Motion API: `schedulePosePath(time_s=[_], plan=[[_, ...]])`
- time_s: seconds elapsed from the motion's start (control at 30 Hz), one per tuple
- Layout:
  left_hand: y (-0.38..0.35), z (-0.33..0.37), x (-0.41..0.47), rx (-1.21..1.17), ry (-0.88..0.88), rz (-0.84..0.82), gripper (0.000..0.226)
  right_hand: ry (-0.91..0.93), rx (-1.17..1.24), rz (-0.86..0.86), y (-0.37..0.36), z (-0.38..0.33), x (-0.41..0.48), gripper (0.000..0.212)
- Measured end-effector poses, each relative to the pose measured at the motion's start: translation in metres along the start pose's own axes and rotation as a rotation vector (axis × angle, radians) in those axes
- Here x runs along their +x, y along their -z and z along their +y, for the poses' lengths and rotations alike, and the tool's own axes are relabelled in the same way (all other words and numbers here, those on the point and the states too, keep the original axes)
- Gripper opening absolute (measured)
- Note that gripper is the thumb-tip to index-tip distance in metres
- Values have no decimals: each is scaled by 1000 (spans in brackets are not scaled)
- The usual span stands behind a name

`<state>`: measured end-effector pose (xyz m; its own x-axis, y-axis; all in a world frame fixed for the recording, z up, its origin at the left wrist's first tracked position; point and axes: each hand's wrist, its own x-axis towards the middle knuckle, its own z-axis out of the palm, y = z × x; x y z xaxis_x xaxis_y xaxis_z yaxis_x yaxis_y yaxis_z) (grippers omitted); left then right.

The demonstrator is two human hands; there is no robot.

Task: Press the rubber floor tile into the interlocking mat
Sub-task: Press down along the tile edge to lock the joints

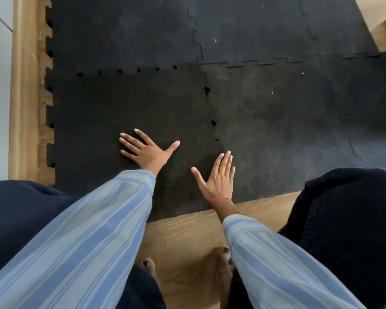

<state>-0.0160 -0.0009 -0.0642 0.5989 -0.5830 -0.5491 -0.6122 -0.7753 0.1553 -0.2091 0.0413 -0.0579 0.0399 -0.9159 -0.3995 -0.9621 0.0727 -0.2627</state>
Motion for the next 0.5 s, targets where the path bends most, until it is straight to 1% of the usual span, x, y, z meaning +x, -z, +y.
schedulePosePath(time_s=[0.1, 0.2, 0.37, 0.5], plan=[[-4, -4, 0, -5, -11, 19, 138, 25, -38, 27, -1, -1, 8, 101], [-8, -4, 2, -1, -18, 51, 138, 18, -33, 41, -6, -5, 16, 104], [-11, -3, 2, -11, -23, 72, 138, -23, -90, -14, -7, -8, 24, 108], [-12, -4, 3, 2, -24, 86, 137, -43, -58, 14, -9, -15, 29, 103]])
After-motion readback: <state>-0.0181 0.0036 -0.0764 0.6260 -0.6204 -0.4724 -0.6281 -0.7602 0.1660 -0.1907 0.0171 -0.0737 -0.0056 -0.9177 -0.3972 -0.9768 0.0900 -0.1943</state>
